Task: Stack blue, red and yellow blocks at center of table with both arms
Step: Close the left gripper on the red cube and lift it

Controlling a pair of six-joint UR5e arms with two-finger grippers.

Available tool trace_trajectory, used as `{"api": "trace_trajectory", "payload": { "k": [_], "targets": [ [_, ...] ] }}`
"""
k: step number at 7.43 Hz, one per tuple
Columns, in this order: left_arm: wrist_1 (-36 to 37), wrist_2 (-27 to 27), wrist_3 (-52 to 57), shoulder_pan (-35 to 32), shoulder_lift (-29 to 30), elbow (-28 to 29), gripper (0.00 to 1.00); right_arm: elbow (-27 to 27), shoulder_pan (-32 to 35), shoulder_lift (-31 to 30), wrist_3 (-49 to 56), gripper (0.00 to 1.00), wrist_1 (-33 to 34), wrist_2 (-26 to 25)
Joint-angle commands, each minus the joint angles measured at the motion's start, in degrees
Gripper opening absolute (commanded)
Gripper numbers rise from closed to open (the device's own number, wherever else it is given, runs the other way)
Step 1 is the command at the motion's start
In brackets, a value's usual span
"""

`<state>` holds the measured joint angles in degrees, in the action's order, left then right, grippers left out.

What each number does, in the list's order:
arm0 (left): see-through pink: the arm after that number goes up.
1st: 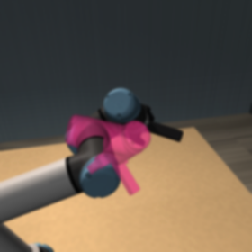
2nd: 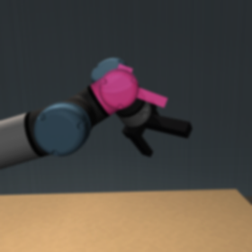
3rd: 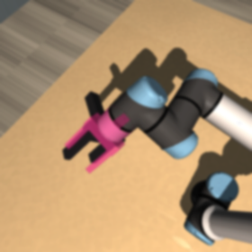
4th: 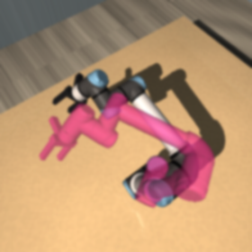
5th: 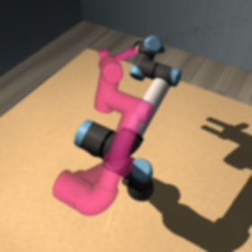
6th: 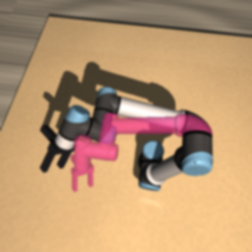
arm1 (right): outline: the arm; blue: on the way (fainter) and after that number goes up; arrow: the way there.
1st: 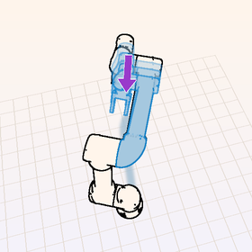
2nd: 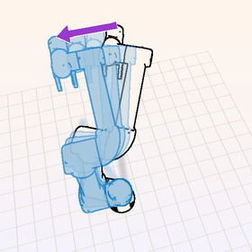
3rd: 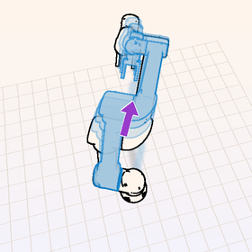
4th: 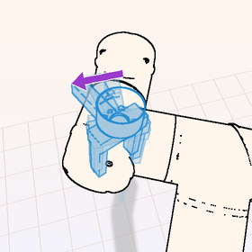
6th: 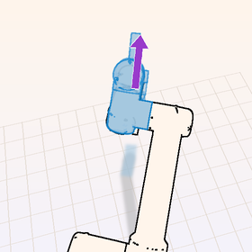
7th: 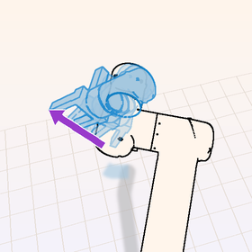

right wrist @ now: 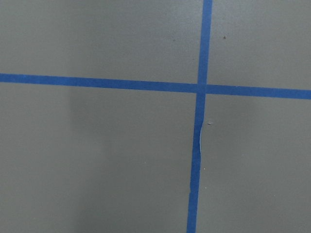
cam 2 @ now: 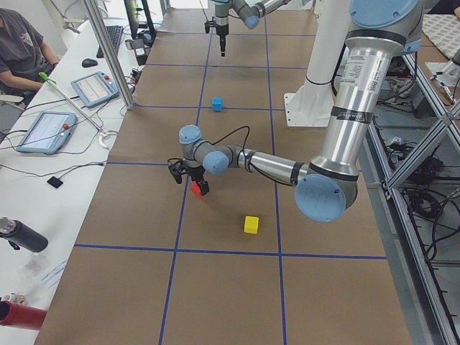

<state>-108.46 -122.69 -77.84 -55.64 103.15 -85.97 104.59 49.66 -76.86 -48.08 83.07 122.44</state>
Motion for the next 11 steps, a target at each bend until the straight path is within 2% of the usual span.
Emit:
{"api": "trace_trajectory", "payload": {
  "k": [1, 2, 3, 4, 5, 6, 7, 8, 9, 10, 11],
  "targets": [
    [0.0, 0.0, -0.9, 0.0, 0.2, 0.1, 0.66, 0.0, 0.0, -0.2, 0.0, 0.99, 0.0, -0.9],
    [0.0, 0.0, -2.4, 0.0, 0.3, -0.1, 0.17, 0.0, 0.0, -0.2, 0.0, 0.99, 0.0, -0.9],
    [0.0, -0.1, -2.8, -0.1, 0.8, -0.2, 0.0, 0.0, 0.0, -0.2, 0.0, 0.99, 0.0, -0.9],
    [0.4, -1.0, -2.6, -0.8, 1.3, -1.0, 0.0, 0.0, 0.0, -0.1, 0.0, 0.99, 0.0, -0.9],
    [1.1, -3.3, -2.1, -1.6, 2.3, -4.3, 0.0, 0.0, 0.0, -0.2, 0.0, 0.99, 0.0, -0.9],
    [3.6, -3.5, -2.1, -1.6, 5.1, -7.3, 0.0, 0.1, 0.1, -0.2, 0.1, 0.99, 0.0, -0.9],
    [8.2, -3.5, -0.7, -1.1, 10.4, -8.9, 0.0, 0.1, 0.1, -0.2, 0.1, 0.99, 0.0, -1.0],
    [10.0, -3.1, 3.9, -0.8, 13.1, -11.0, 0.0, 0.1, 0.1, -0.2, 0.0, 0.99, 0.0, -1.0],
    [13.3, -3.0, 4.2, 0.6, 16.1, -11.8, 0.0, 0.2, 0.1, -0.2, 0.0, 0.99, 0.0, -1.0],
    [21.5, -2.8, 5.6, 6.1, 20.6, -11.9, 0.0, 0.4, 0.2, -0.5, -0.2, 0.99, 0.0, -1.0],
    [26.6, -0.1, 8.0, 8.8, 26.1, -11.8, 0.0, 0.5, 0.3, -0.9, -0.2, 0.99, 0.0, -1.0]
  ]
}}
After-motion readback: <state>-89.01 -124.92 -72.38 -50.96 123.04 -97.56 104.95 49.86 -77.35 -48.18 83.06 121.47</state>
